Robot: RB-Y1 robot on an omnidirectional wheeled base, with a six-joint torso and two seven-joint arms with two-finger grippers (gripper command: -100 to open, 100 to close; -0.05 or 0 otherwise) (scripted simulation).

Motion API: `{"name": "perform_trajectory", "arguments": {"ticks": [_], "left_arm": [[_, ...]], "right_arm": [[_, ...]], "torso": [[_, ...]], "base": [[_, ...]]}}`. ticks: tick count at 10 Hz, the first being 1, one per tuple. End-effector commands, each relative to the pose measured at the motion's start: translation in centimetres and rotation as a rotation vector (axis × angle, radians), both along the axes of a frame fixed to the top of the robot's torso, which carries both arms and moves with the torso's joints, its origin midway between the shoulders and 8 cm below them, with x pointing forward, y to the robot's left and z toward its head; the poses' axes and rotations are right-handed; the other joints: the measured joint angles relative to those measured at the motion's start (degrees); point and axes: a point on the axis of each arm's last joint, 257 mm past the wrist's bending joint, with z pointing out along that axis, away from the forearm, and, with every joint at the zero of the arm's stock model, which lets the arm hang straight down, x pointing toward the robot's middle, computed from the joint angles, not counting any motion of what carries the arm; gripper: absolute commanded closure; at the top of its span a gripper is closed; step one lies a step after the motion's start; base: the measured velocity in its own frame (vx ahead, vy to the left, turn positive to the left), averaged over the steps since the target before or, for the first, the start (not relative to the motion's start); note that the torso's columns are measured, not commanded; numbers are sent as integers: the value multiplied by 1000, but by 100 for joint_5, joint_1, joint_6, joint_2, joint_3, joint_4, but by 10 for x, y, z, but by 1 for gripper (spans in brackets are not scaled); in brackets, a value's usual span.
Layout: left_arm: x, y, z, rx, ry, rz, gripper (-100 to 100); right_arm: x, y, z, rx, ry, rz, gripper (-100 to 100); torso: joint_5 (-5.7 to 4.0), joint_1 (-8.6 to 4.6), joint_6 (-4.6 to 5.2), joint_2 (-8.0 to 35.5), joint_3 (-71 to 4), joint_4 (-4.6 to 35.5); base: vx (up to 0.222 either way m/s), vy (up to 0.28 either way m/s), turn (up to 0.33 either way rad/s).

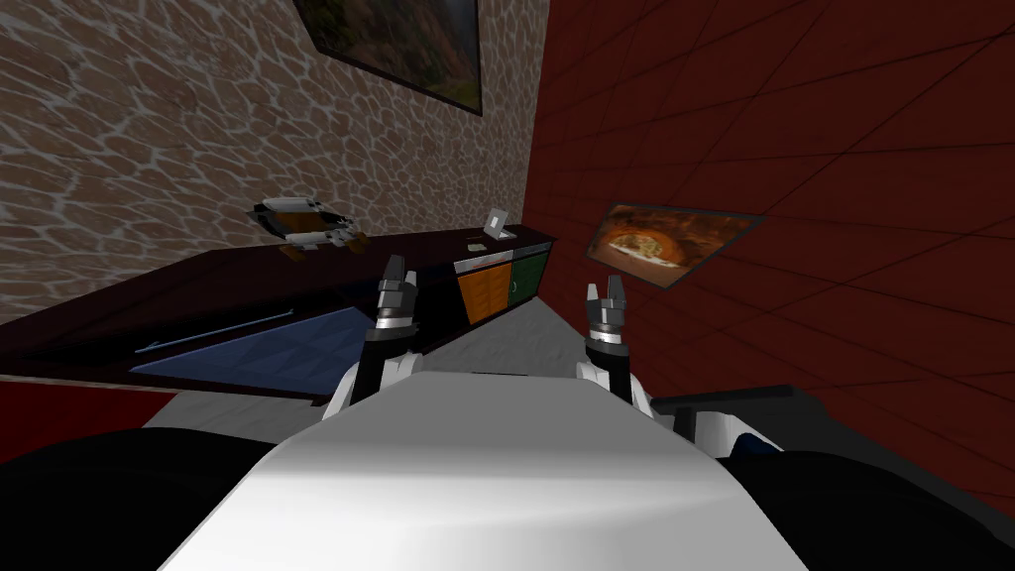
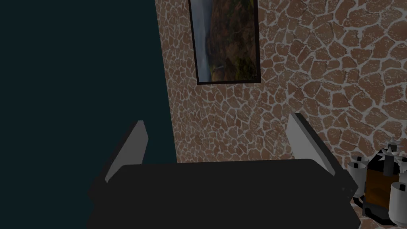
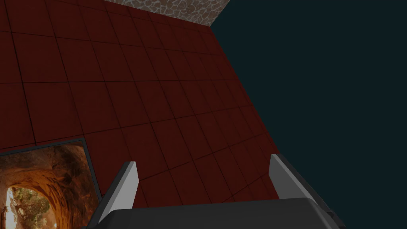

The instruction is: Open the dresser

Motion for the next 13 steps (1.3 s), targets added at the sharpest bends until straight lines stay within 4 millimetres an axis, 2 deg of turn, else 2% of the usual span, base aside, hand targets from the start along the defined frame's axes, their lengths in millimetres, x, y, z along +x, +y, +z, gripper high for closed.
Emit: {"name": "perform_trajectory", "arguments": {"ticks": [1, 9, 10, 11, 13], "left_arm": [[0, 0, 0, 0, 0, 0, 0], [0, 0, 0, 0, 0, 0, 0], [3, -2, -3, 26, 16, -15, -100], [4, -1, -5, 35, 25, -20, -100], [12, 5, -15, 48, 67, -27, -100]], "right_arm": [[0, 0, 0, 0, 0, 0, 0], [0, 0, 0, 0, 0, 0, 0], [0, 0, 0, 0, 0, 0, 0], [0, 0, 0, 0, 0, 0, 0], [0, 0, 0, 0, 1, 0, 0]], "torso": [[0, 0, 0, 232, -467, 235], [0, 0, 0, 3539, -7073, 3537], [0, 0, 0, 3962, -7919, 3960], [-1, -3, -1, 4141, -8321, 4146], [-6, -21, 0, 4188, -8472, 4212]], "base": [[0, 0, 0], [0, 0, 0], [55, -16, 37], [85, -44, 40], [193, -103, 90]]}}
